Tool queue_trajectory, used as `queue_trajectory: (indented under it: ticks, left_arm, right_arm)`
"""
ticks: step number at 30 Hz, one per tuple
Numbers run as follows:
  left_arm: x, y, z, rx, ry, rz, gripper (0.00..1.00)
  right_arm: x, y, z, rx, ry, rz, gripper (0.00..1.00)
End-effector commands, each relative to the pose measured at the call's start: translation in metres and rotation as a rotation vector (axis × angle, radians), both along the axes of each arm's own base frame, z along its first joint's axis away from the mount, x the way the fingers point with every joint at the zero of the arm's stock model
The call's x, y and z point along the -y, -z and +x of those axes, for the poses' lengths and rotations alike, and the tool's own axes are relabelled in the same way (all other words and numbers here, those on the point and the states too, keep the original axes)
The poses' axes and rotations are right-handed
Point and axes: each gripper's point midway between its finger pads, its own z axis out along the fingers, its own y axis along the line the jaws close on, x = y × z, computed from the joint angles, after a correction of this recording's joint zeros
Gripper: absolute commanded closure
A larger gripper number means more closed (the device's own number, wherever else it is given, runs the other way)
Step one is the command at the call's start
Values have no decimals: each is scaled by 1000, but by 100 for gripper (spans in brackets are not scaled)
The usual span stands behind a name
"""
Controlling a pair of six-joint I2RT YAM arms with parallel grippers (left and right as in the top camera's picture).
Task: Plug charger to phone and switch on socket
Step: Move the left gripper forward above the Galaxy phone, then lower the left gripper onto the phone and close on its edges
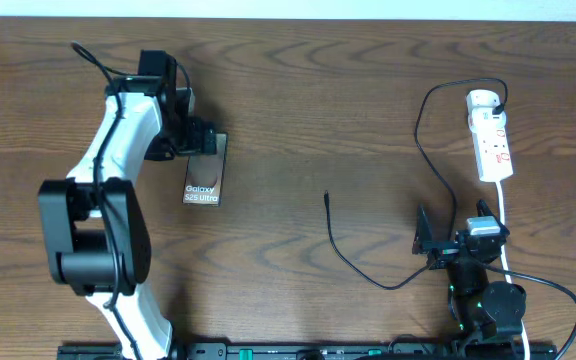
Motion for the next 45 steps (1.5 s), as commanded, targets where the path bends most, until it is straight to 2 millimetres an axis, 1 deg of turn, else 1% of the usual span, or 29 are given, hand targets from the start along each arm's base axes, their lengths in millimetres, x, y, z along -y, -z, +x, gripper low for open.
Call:
queue_trajectory:
  ticks: [1, 9, 12, 20, 24, 27, 32, 45]
  left_arm:
    - [-1, 1, 3, -5, 2, 2, 2]
    - [0, 4, 1, -14, 21, 1, 2]
    - [12, 3, -3, -19, 109, -34, 2]
    - [29, 3, -3, -13, 158, -23, 2]
    - [21, 4, -1, -7, 155, 43, 2]
    - [18, 5, -1, -9, 151, 51, 2]
    - [19, 5, 1, -3, 151, 50, 2]
    - [19, 14, 3, -9, 152, 50, 2]
  right_arm:
    - [-1, 1, 0, -4, -7, 11, 1]
    - [-1, 1, 0, -4, -7, 11, 1]
    - [-1, 1, 0, -4, -7, 11, 1]
    - [-1, 1, 0, -4, -7, 11, 1]
    - [-1, 1, 0, -4, -7, 11, 1]
    - [-1, 1, 0, -4, -7, 11, 1]
    - [-1, 1, 0, -4, -7, 11, 1]
    - [-1, 1, 0, -4, -7, 11, 1]
